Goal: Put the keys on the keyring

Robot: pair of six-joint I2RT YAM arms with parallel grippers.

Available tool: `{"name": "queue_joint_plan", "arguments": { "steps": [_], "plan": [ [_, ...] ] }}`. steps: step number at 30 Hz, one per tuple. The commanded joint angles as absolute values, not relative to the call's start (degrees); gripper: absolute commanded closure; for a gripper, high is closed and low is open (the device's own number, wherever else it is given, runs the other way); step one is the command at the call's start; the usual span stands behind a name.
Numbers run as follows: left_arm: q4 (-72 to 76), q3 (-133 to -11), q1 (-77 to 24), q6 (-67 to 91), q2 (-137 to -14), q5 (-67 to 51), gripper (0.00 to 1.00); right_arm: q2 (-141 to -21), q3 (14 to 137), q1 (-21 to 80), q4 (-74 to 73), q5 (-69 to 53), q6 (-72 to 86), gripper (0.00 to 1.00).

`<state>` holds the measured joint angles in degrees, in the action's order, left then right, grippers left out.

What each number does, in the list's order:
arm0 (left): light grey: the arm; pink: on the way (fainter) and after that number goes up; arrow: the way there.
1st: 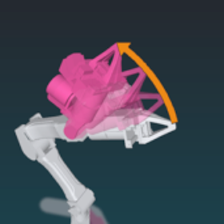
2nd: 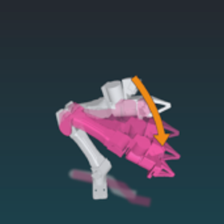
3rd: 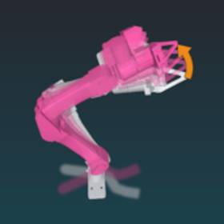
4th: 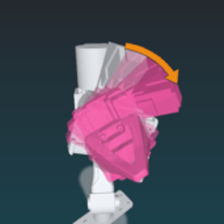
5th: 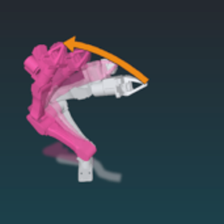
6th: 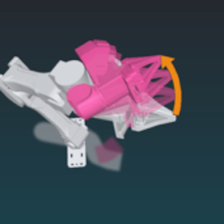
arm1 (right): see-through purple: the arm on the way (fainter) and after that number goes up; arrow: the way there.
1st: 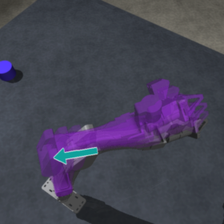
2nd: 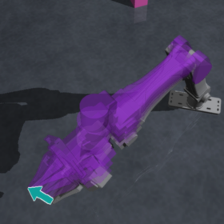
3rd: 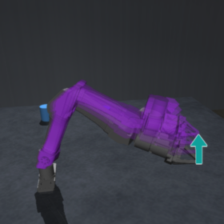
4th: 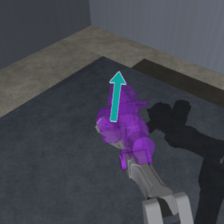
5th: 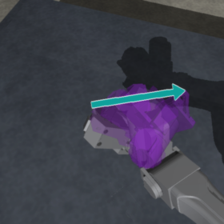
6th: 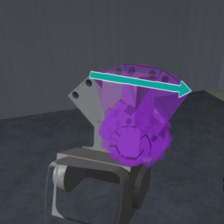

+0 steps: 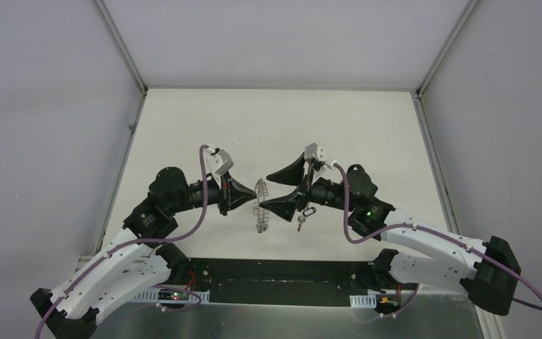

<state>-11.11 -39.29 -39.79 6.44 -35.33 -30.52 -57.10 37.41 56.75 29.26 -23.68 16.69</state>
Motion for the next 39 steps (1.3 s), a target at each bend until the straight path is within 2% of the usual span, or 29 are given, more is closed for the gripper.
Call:
{"name": "queue_joint_plan", "arguments": {
  "steps": [1, 7, 8, 9, 10, 14, 20, 26, 30, 39],
  "plan": [
    [-7.9, -37.9, -40.2, 5.5, -36.0, -28.2, 1.0, -56.1, 35.9, 55.8, 27.1, -21.4, 16.9, 0.12],
    [-2.9, -34.0, -40.2, -1.3, -38.9, -31.5, 1.0, -56.0, 33.6, 50.4, 24.7, -21.4, 16.9, 0.12],
    [-1.9, -33.5, -40.2, -3.1, -39.1, -32.5, 1.0, -55.9, 33.0, 49.0, 24.5, -17.0, 22.3, 0.11],
    [-1.1, -33.0, -40.2, -5.1, -39.2, -33.5, 1.0, -55.9, 32.4, 47.6, 24.3, -13.4, 29.0, 0.03],
    [-0.7, -32.7, -40.1, -7.3, -39.2, -34.3, 1.0, -55.8, 31.7, 46.1, 24.1, -13.0, 31.7, 0.01],
    [-0.1, -30.5, -40.2, -18.4, -36.9, -38.9, 1.0, -55.2, 29.3, 41.2, 23.7, -15.5, 38.2, 0.0],
    [2.9, -25.6, -40.2, -32.4, -29.8, -41.2, 1.0, -52.6, 28.3, 37.0, 20.2, -18.2, 37.8, 0.0],
    [2.4, -23.7, -40.2, -42.8, -25.5, -42.7, 1.0, -49.9, 28.4, 35.7, 14.5, -15.6, 35.4, 0.0],
    [1.6, -24.9, -40.2, -40.0, -26.3, -40.4, 1.0, -49.6, 30.4, 35.3, 7.9, -14.1, 35.1, 0.0],
    [-4.8, -32.7, -40.2, -11.4, -35.0, -34.8, 1.0, -53.1, 38.9, 34.1, -18.4, -6.9, 39.6, 0.0]
  ]
}}
